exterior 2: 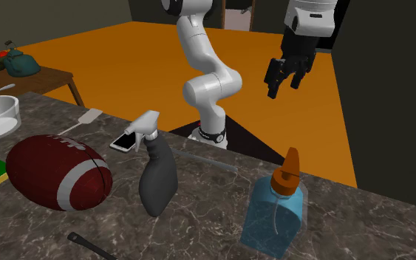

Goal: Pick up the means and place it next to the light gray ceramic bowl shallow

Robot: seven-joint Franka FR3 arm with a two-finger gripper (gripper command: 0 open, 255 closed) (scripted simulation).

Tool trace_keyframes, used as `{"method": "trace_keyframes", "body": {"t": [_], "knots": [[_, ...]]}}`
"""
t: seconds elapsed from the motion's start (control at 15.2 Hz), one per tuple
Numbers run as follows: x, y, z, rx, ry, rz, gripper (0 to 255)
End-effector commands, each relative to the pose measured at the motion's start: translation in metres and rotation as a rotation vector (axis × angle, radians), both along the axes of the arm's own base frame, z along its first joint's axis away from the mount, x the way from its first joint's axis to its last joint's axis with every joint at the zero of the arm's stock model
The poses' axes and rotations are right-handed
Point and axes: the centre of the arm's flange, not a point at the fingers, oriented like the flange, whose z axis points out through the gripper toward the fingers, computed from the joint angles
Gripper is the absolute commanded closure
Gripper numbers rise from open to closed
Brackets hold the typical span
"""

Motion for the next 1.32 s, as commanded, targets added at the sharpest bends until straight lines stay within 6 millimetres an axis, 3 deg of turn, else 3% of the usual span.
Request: {"method": "trace_keyframes", "body": {"t": [0.0,0.66,1.25], "knots": [[0.0,0.0,0.0,0.0,0.0,0.0,0],[-0.051,-0.113,-0.051,0.006,-0.062,0.271,0],[-0.067,-0.222,-0.099,0.012,-0.119,0.515,0]]}}
